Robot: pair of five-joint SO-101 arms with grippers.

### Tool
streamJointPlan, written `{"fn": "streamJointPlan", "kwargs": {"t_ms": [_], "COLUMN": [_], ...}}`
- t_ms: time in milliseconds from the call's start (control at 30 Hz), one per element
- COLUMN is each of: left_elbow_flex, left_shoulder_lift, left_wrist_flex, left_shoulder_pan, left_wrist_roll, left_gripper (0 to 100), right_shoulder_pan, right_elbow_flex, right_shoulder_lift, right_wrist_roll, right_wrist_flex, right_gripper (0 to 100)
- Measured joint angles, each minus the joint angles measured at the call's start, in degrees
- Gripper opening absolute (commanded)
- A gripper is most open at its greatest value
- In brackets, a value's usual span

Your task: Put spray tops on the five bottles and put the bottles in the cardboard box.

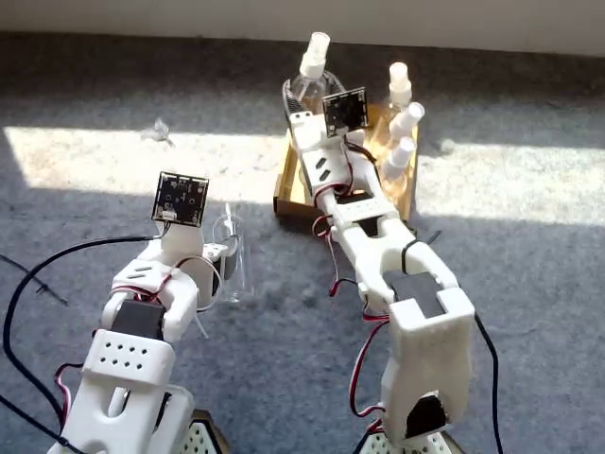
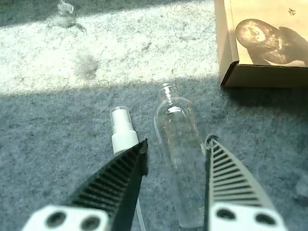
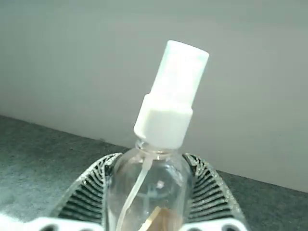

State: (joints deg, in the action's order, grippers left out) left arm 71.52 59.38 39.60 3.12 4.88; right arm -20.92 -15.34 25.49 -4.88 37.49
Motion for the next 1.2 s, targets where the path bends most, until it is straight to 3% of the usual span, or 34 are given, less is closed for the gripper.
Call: {"fn": "streamJointPlan", "kwargs": {"t_ms": [967, 1200], "left_elbow_flex": [0.0, 0.0], "left_shoulder_lift": [0.0, 0.0], "left_wrist_flex": [0.0, 0.0], "left_shoulder_pan": [0.0, 0.0], "left_wrist_roll": [0.0, 0.0], "left_gripper": [19, 19], "right_shoulder_pan": [0.9, 1.5], "right_elbow_flex": [4.6, 4.6], "right_shoulder_lift": [8.8, 8.8], "right_wrist_roll": [0.0, 0.0], "right_wrist_flex": [0.0, 0.0], "right_gripper": [1.1, 14.6]}}
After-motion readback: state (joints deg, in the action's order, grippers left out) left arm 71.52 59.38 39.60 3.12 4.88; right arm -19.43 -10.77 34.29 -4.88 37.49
